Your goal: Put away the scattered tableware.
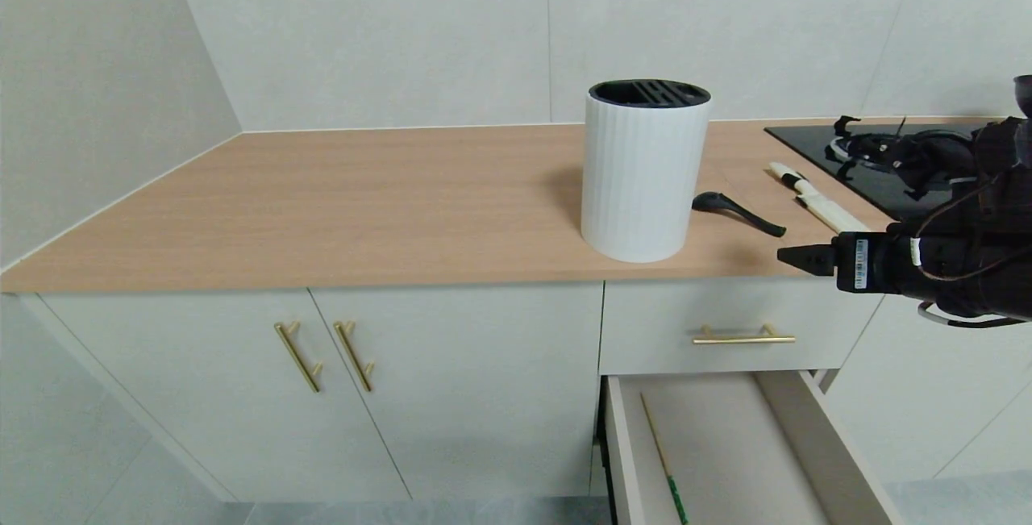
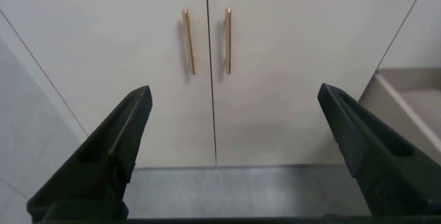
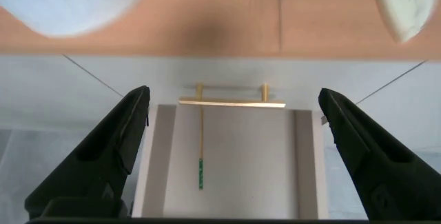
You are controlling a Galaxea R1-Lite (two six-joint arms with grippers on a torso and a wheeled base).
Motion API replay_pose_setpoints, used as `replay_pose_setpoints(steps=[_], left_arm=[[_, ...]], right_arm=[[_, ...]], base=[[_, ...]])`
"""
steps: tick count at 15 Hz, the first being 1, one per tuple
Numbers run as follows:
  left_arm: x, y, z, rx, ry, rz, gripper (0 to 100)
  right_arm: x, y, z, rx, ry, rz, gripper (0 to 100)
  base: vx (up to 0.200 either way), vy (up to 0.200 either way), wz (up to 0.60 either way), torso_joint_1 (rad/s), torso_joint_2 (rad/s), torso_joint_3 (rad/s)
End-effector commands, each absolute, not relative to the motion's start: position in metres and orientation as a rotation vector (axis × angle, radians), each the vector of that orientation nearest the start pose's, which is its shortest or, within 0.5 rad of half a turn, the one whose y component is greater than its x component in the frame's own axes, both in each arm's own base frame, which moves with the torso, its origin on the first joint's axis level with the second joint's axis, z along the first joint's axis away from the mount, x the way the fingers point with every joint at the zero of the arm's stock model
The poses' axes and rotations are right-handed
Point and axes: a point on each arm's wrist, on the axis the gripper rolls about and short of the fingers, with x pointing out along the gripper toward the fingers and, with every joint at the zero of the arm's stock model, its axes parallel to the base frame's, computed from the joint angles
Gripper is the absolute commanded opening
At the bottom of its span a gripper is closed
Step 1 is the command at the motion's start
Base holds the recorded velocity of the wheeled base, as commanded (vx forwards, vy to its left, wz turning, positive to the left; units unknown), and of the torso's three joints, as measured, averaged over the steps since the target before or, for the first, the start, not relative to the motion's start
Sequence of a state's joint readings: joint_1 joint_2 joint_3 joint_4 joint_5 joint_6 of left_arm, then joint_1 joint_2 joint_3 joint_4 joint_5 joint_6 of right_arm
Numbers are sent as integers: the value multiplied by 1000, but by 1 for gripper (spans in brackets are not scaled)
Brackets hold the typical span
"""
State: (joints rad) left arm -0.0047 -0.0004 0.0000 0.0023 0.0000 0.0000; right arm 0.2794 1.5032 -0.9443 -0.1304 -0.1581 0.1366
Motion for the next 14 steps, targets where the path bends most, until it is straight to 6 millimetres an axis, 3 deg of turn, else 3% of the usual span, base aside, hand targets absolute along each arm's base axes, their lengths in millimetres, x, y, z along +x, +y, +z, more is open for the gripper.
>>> replay_pose_setpoints(steps=[1, 5, 9, 11, 14], left_arm=[[-23, 0, 75, 0, 2, -5, 100], [-23, 0, 75, 0, 2, -5, 100], [-23, 0, 75, 0, 2, -5, 100], [-23, 0, 75, 0, 2, -5, 100], [-23, 0, 75, 0, 2, -5, 100]], right_arm=[[253, 69, 226, 40, 431, 90, 100], [261, 66, 226, 26, 403, 79, 100], [321, 40, 216, -102, 232, 35, 100], [344, 38, 217, -126, 178, 105, 100], [359, 33, 218, -118, 155, 297, 100]], base=[[0, 0, 0, 222, -505, -286], [0, 0, 0, 175, -387, -218], [0, 0, 0, 22, -43, -24], [0, 0, 0, 0, 0, 0], [0, 0, 0, 0, 0, 0]])
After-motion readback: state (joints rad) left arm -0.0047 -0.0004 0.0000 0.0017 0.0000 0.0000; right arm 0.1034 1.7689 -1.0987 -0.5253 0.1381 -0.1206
